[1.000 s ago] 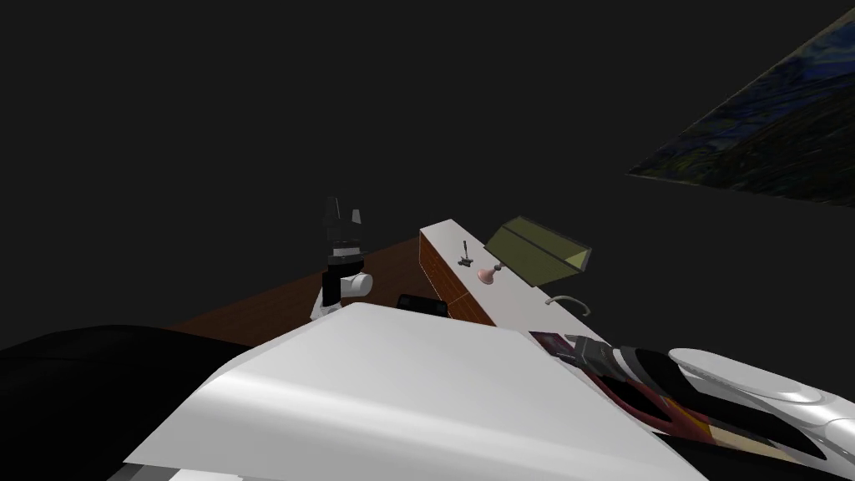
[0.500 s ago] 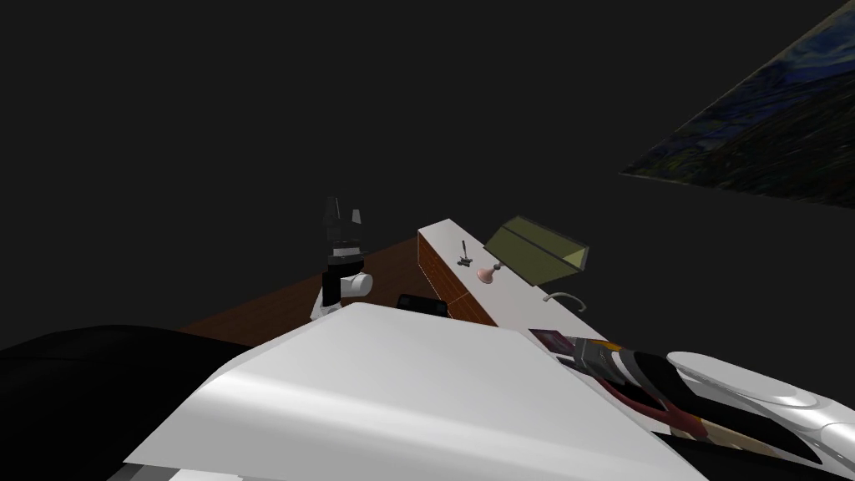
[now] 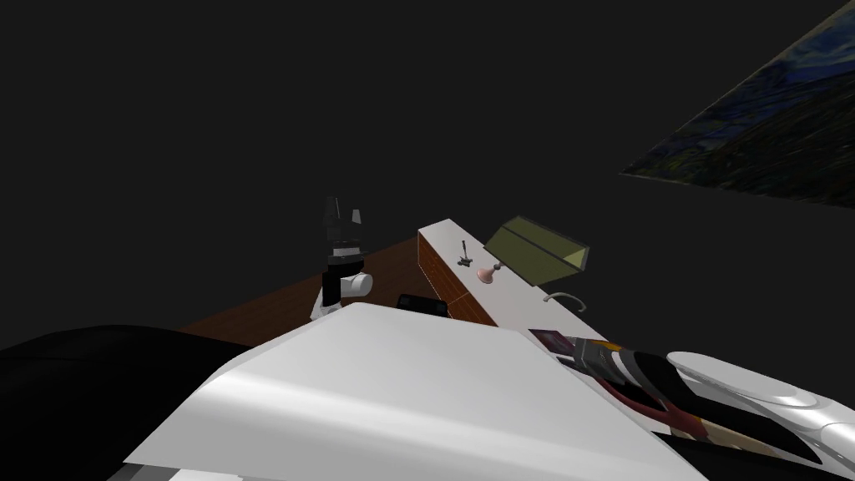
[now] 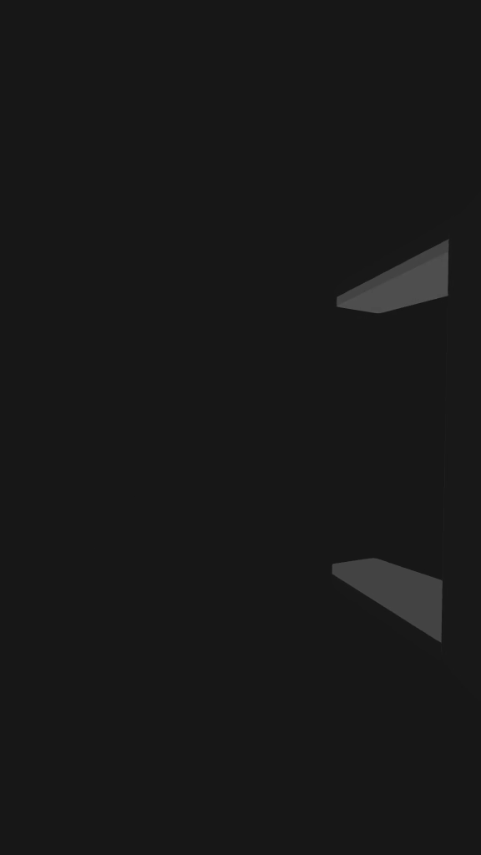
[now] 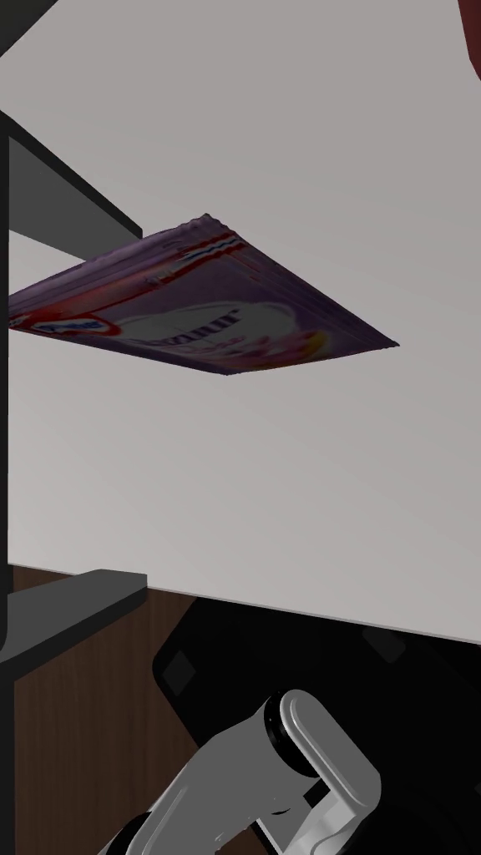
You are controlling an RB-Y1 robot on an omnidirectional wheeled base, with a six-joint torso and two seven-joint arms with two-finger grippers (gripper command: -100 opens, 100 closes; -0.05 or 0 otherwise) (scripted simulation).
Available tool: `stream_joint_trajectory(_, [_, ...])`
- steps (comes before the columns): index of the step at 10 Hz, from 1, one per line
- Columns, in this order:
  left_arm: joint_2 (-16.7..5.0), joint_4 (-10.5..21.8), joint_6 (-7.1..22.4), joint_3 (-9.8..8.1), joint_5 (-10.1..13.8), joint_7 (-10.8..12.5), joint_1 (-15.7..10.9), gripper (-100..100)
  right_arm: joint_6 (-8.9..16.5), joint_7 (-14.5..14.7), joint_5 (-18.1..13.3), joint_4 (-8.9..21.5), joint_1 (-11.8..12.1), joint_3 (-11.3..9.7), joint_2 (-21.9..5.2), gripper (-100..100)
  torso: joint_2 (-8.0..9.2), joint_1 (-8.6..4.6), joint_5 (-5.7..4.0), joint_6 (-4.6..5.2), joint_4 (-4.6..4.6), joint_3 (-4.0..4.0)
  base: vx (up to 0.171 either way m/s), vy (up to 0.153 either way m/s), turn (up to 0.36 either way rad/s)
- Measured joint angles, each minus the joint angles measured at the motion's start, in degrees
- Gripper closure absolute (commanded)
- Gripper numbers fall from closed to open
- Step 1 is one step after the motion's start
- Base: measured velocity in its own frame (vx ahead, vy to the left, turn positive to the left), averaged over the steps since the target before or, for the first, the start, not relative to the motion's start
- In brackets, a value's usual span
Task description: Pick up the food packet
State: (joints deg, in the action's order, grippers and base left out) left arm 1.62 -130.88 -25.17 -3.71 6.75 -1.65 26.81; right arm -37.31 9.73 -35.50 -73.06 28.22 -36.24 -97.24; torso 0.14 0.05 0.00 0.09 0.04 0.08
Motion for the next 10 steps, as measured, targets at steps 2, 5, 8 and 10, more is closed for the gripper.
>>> stream_joint_trajectory(2, [0.00, 0.00, 0.00, 0.00, 0.00, 0.00, 0.00, 0, 0.28, 0.23, -0.13, 0.43, 0.16, -0.14, 0.88, -100, 0.00, -0.01, -0.01, 0.00, 0.00, 0.00, 0.000, -0.003, 0.045])
stream_joint_trajectory(5, [0.00, 0.00, 0.00, 0.00, 0.00, 0.00, 0.00, 0, 1.54, 0.48, -1.10, 1.33, 0.14, -0.82, 3.40, 100, 0.01, -0.03, 0.00, 0.00, 0.00, 0.01, -0.002, -0.004, 0.029])
stream_joint_trajectory(8, [0.00, 0.00, 0.00, 0.00, 0.00, 0.00, 0.00, 0, 1.53, 0.49, -1.09, 1.32, 0.09, -0.77, 3.35, 100, 0.06, -0.01, -0.04, 0.04, 0.00, 0.03, 0.000, 0.000, 0.000])
stream_joint_trajectory(10, [0.00, 0.00, 0.00, 0.00, 0.00, 0.00, 0.00, 0, 1.53, 0.50, -1.09, 1.33, 0.09, -0.76, 3.35, 0, 0.04, -0.05, -0.05, 0.05, -0.01, 0.01, 0.000, 0.000, 0.000])
